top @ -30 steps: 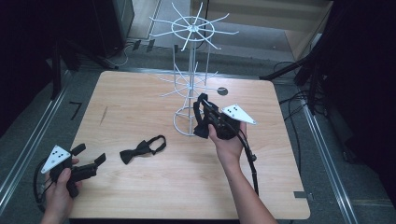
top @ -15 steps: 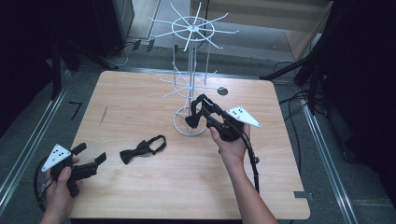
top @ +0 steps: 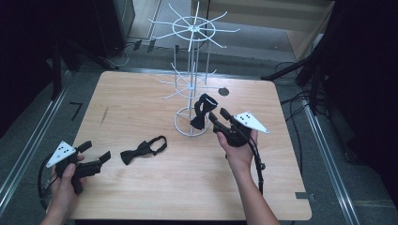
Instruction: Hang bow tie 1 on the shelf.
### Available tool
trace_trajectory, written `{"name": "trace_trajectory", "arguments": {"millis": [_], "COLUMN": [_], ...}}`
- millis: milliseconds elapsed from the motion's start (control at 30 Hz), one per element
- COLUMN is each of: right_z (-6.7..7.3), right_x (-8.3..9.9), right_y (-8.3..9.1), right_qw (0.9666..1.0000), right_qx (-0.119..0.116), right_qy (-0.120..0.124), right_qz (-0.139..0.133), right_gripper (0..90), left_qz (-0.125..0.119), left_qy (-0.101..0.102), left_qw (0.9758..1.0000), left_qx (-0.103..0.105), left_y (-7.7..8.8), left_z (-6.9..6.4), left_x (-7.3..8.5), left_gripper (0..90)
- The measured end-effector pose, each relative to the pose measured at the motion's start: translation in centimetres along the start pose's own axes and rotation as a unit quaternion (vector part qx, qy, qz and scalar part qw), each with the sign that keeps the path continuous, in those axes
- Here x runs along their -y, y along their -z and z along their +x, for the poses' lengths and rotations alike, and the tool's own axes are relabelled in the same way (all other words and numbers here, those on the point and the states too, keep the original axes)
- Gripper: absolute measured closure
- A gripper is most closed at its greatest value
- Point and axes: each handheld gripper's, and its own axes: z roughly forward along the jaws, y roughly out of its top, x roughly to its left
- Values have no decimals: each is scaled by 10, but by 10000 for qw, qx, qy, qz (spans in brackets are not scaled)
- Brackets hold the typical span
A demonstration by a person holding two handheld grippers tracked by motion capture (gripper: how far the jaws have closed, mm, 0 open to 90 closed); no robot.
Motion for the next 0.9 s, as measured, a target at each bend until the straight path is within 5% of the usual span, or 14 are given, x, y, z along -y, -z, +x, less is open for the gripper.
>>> {"name": "trace_trajectory", "arguments": {"millis": [267, 500, 900], "right_z": [-4, -5, 19], "right_x": [7, 19, 39], "right_y": [6, 11, 5], "right_qw": [9999, 9997, 9983], "right_qx": [74, 122, -191], "right_qy": [9, -1, 116], "right_qz": [137, 224, 540], "right_gripper": [513, 513, 514], "left_qz": [-48, 16, 105], "left_qy": [144, 73, 17], "left_qw": [9999, 10000, 9999], "left_qx": [-6, 32, -13], "left_y": [-6, -6, -9], "left_z": [3, 1, 2], "left_x": [-2, -2, -2], "left_gripper": [81, 81, 81]}}
